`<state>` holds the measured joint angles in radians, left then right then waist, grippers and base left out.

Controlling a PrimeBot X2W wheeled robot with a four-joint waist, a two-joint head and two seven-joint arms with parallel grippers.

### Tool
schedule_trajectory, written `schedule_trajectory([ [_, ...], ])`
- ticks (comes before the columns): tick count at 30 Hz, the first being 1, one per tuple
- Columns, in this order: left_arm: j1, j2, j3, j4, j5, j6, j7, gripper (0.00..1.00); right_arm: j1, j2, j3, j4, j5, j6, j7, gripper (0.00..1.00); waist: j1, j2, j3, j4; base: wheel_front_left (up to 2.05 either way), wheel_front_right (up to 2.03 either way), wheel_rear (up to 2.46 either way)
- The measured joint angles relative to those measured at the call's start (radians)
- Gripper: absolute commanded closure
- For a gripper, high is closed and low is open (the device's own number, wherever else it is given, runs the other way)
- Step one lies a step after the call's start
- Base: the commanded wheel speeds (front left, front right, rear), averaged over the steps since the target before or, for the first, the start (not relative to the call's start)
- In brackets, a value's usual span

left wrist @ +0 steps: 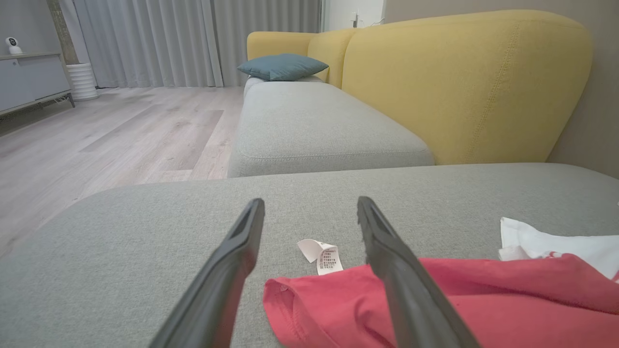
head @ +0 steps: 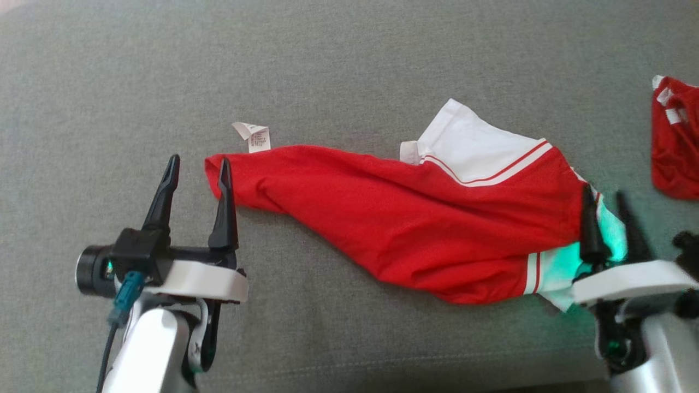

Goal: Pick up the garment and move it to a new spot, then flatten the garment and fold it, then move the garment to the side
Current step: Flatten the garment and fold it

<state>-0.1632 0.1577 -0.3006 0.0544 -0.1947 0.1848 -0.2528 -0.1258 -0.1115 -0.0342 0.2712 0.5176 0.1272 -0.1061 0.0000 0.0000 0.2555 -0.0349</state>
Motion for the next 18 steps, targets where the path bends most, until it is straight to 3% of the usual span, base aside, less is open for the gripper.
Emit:
schedule_trajectory([
  [7, 0.046, 0.008, 0.001, 0.013, -0.001, 0.004, 0.005, 0.0, 0.02, -0.022, -0.001, -0.205, -0.303, 0.0, -0.018, 0.0, 0.0, 0.0, -0.039, -0.007, 0.0, 0.0, 0.0],
  [18, 0.112, 0.025, 0.002, 0.002, -0.006, 0.027, 0.023, 0.0, 0.123, 0.001, 0.088, -0.337, -0.349, 0.0, 0.075, 0.0, 0.0, 0.0, -0.105, -0.01, 0.0, 0.0, 0.0],
])
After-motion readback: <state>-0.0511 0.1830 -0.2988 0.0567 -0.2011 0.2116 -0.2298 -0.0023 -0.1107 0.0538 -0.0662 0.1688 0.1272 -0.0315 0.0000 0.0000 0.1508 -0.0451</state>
